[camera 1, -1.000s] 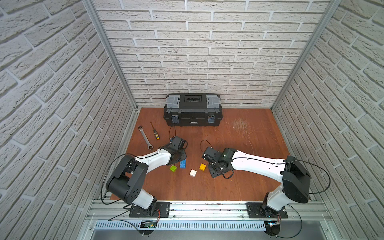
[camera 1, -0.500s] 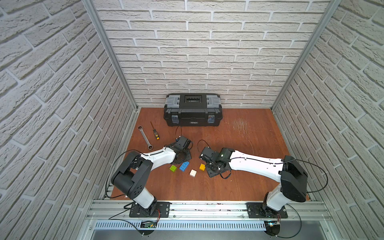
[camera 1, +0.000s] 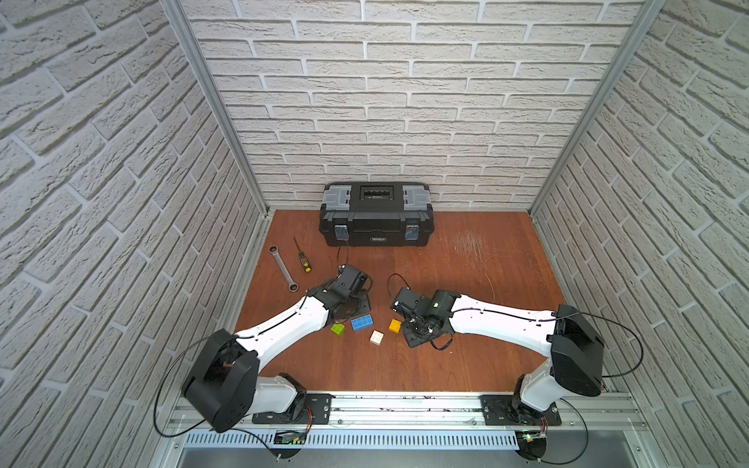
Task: Assemble the number 4 with lego
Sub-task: Move the lego brick at the center of the board.
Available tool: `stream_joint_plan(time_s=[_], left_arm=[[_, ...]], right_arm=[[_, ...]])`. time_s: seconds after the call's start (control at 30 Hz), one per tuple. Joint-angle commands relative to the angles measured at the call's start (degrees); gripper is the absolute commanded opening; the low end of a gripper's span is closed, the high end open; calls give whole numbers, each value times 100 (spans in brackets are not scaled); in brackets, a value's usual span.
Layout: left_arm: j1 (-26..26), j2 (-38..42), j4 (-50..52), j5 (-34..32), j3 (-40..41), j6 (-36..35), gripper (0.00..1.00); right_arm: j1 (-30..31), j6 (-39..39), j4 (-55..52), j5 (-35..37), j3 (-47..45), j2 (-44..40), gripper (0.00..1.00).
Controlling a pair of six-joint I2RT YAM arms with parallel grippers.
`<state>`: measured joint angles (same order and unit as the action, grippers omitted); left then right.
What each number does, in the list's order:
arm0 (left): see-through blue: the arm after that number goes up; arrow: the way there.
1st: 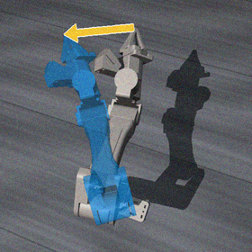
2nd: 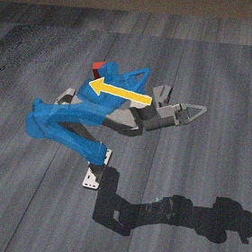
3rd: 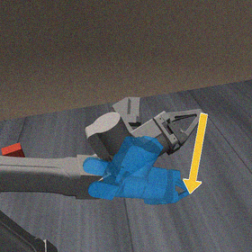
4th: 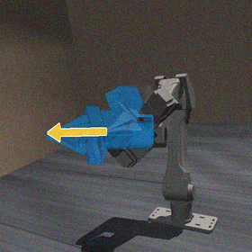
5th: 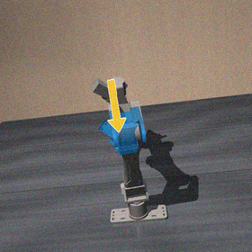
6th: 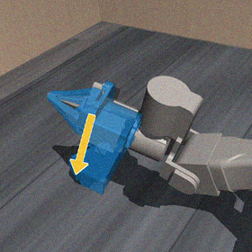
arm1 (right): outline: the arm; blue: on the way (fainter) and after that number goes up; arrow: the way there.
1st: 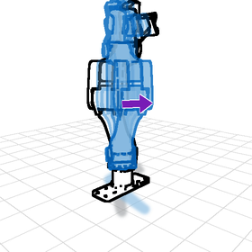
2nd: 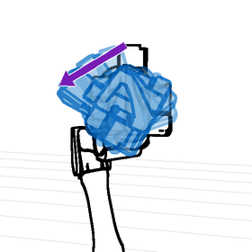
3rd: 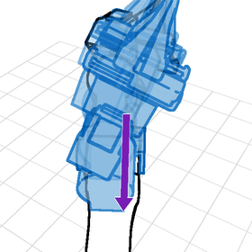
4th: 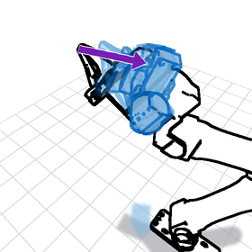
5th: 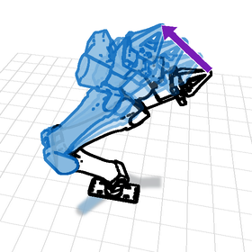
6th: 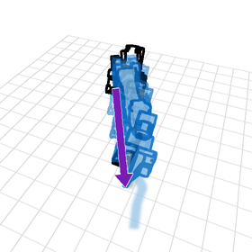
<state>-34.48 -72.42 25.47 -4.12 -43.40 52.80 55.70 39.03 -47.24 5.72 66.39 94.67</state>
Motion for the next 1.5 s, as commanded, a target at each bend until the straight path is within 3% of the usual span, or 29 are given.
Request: stream_joint_plan(time_s=[0.0, 0.17, 0.33, 0.9, 1.2, 1.47], left_arm=[[82, 186, 580, -157, 353, 95, 14], [145, 163, 621, -135, 619, 107, 8], [256, 61, 564, -121, 701, 58, 7], [380, -627, 99, 97, 697, -50, 8], [407, -679, 11, 155, 720, -67, 9], [398, -826, -201, 271, 584, -123, 9]], right_arm=[[-88, -145, 148, -41, 168, 472, 32], [-268, -227, 181, 32, 423, 981, 22], [-292, -405, 216, 59, 752, 1342, 18], [-345, -658, 52, -116, 2145, 2421, 17], [-343, -694, 44, -75, 2135, 2255, 19], [-341, -505, -330, 419, 1680, 1423, 20]])
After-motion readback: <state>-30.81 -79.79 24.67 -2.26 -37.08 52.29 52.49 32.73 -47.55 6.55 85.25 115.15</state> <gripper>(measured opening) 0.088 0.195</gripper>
